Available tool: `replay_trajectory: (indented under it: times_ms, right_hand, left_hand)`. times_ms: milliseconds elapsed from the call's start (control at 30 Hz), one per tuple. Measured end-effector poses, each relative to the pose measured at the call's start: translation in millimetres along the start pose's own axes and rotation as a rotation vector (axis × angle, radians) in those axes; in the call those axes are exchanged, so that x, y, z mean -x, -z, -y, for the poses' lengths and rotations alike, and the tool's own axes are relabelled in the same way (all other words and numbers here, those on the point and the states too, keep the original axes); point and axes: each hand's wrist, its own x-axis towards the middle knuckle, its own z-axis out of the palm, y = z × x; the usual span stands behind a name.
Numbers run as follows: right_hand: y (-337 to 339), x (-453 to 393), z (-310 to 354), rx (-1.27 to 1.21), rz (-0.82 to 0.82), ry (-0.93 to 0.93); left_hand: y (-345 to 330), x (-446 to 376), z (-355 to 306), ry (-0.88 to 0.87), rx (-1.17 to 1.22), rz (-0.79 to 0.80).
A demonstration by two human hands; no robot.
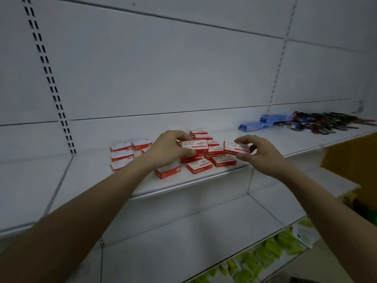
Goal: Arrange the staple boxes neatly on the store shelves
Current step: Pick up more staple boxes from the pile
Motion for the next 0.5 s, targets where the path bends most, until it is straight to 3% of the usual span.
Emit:
replay_trajectory:
  times_ms: [333,500]
  right_hand:
    - [1,-61,-64,-0.107,0.271,0.237]
    - [-4,-63,-70,-0.120,0.344,0.295]
  left_hand:
    - [-65,-11,-44,0.274,-0.273,-0.163]
    - [-75,-9,-56,0.351,-0.380,-0.112]
